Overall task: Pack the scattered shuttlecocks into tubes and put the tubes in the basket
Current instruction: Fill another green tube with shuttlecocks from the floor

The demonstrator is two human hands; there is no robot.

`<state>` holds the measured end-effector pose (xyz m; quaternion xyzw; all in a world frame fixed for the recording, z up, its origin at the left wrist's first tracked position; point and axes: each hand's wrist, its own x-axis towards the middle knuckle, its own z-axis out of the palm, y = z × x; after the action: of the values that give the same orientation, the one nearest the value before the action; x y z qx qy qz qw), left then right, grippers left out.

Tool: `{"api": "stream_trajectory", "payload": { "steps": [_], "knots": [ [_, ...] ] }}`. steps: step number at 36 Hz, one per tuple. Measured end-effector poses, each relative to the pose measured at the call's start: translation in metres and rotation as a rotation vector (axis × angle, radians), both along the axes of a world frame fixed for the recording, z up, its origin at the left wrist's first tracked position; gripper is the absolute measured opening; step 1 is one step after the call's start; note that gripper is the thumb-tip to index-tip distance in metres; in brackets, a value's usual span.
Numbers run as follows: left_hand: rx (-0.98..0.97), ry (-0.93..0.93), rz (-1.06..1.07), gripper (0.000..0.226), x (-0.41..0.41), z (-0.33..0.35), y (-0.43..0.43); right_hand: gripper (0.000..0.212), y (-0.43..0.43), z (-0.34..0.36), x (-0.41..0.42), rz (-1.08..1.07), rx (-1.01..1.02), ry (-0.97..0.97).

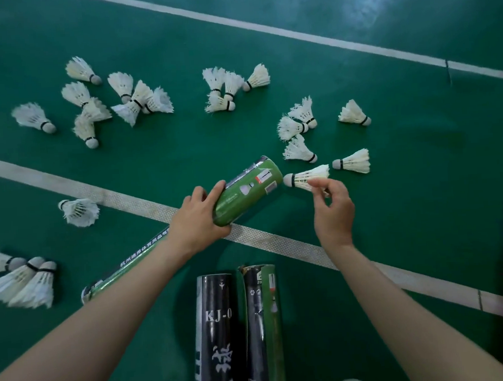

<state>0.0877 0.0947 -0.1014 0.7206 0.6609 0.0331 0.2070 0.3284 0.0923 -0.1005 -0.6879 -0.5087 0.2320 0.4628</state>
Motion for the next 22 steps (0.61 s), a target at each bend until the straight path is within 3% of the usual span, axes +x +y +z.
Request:
{"api": "stream_trajectory", "payload": {
  "steps": [5, 11, 19, 22],
  "knots": [
    [0.069, -0.010, -0.052, 0.092, -0.016, 0.008, -0.017, 0.014, -0.007, 0.009, -0.004, 0.032, -0.009, 0.077],
    [0.102, 0.020, -0.173, 0.090, -0.018, 0.017, -0.037, 0.015, -0.011, 0.036, -0.028, 0.349, -0.189, 0.297],
    [0.053, -0.043, -0.056, 0.090, -0.025, 0.013, -0.051, 0.080, 0.001, 0.024, -0.043, 0.530, -0.431, 0.454],
    [0.020, -0.043, 0.007, 0.091, -0.027, 0.010, -0.045, 0.064, 0.015, 0.014, -0.040, 0.460, -0.443, 0.415]
  ]
}}
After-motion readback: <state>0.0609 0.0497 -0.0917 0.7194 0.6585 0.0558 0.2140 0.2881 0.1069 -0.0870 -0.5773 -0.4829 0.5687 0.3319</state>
